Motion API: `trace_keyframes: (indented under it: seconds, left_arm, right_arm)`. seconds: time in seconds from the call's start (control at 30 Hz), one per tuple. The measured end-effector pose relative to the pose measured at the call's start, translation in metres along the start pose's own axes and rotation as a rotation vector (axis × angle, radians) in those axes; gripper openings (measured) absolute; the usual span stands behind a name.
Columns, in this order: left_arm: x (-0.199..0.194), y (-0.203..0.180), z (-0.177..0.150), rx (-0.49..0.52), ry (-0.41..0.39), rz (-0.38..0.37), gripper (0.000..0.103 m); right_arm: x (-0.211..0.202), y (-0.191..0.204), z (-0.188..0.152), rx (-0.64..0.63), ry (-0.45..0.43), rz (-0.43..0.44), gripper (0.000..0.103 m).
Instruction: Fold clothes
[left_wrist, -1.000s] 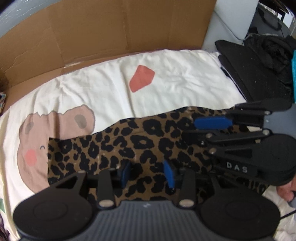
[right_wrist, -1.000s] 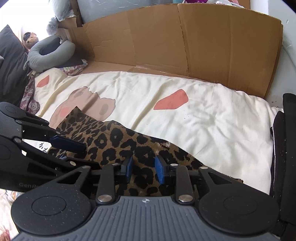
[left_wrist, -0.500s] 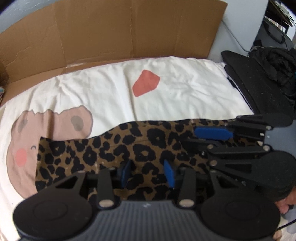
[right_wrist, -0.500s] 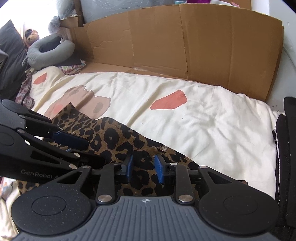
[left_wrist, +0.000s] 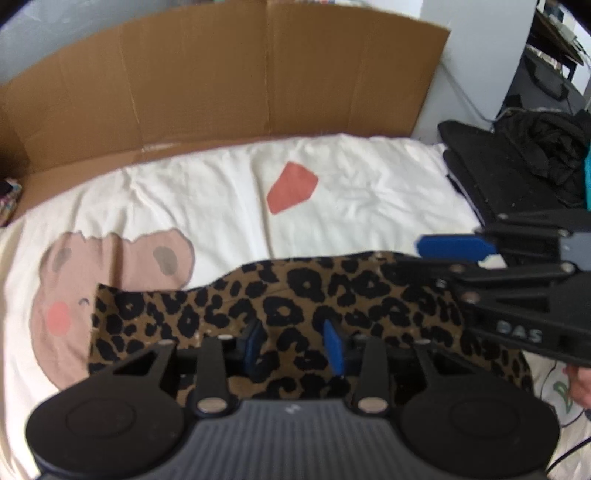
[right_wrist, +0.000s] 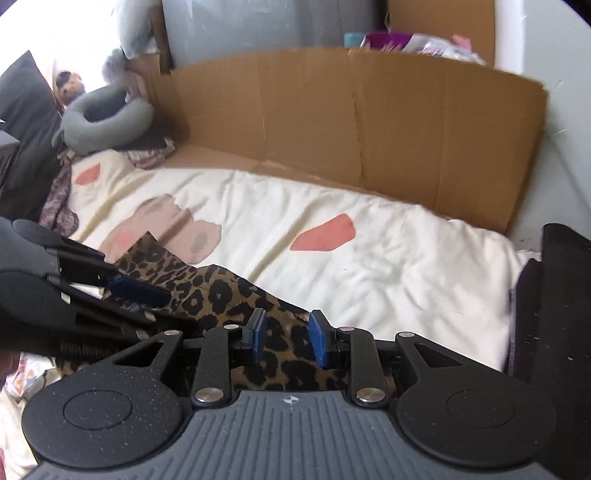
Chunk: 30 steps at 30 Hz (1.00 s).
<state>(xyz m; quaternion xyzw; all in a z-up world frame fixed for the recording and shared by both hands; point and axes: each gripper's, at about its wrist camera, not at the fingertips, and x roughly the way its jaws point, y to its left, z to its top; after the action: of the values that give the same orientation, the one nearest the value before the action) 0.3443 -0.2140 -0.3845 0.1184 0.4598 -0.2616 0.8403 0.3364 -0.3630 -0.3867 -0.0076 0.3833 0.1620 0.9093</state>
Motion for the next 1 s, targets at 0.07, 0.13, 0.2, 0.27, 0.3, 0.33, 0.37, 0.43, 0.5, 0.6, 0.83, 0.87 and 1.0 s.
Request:
trace_keyframes:
  seconds: [0.07, 0.13, 0.2, 0.27, 0.3, 0.33, 0.37, 0.43, 0.5, 0.6, 0.83, 0.87, 1.0]
  left_arm:
    - [-0.008, 0.001, -0.002, -0.018, -0.019, 0.001, 0.039]
    - [-0.015, 0.002, -0.006, -0.044, -0.028, 0.025, 0.039]
    - [-0.023, 0.003, -0.013, -0.095, -0.027, 0.038, 0.039]
    - [-0.03, 0.004, -0.02, -0.135, -0.025, 0.051, 0.039]
    - [-0.033, 0.003, -0.023, -0.139, -0.025, 0.06, 0.039]
    - [-0.036, 0.003, -0.026, -0.145, -0.031, 0.064, 0.039]
    - [-0.037, 0.003, -0.029, -0.154, -0.036, 0.057, 0.039]
    - [-0.036, 0.004, -0.033, -0.155, -0.027, 0.042, 0.039]
    - [-0.036, 0.003, -0.036, -0.144, -0.012, 0.045, 0.039]
    - [-0.04, 0.003, -0.037, -0.152, -0.028, 0.018, 0.039]
    - [-0.044, -0.013, -0.053, -0.136, -0.037, -0.022, 0.039]
    - [-0.044, -0.015, -0.056, -0.135, -0.044, -0.025, 0.039]
    - [-0.037, -0.019, -0.069, -0.148, -0.074, -0.038, 0.04]
  right_arm:
    - [-0.01, -0.001, -0.008, -0.003, -0.011, 0.008, 0.032]
    - [-0.018, -0.001, -0.019, -0.01, -0.014, 0.02, 0.032]
    - [-0.025, -0.002, -0.03, 0.001, -0.021, 0.035, 0.032]
    - [-0.03, -0.003, -0.039, 0.016, -0.026, 0.051, 0.032]
    - [-0.034, -0.003, -0.044, 0.021, -0.029, 0.059, 0.032]
    - [-0.038, -0.003, -0.048, 0.022, -0.033, 0.068, 0.032]
    - [-0.042, -0.004, -0.054, 0.017, -0.041, 0.073, 0.032]
    - [-0.049, -0.004, -0.063, 0.014, -0.046, 0.077, 0.032]
    - [-0.053, -0.004, -0.072, 0.017, -0.044, 0.078, 0.032]
    - [-0.059, 0.0, -0.082, 0.021, -0.058, 0.075, 0.032]
    - [-0.068, 0.016, -0.091, 0.047, -0.106, 0.088, 0.033]
    - [-0.067, 0.018, -0.093, 0.046, -0.105, 0.095, 0.033]
    - [-0.061, 0.027, -0.108, -0.015, -0.075, 0.075, 0.033]
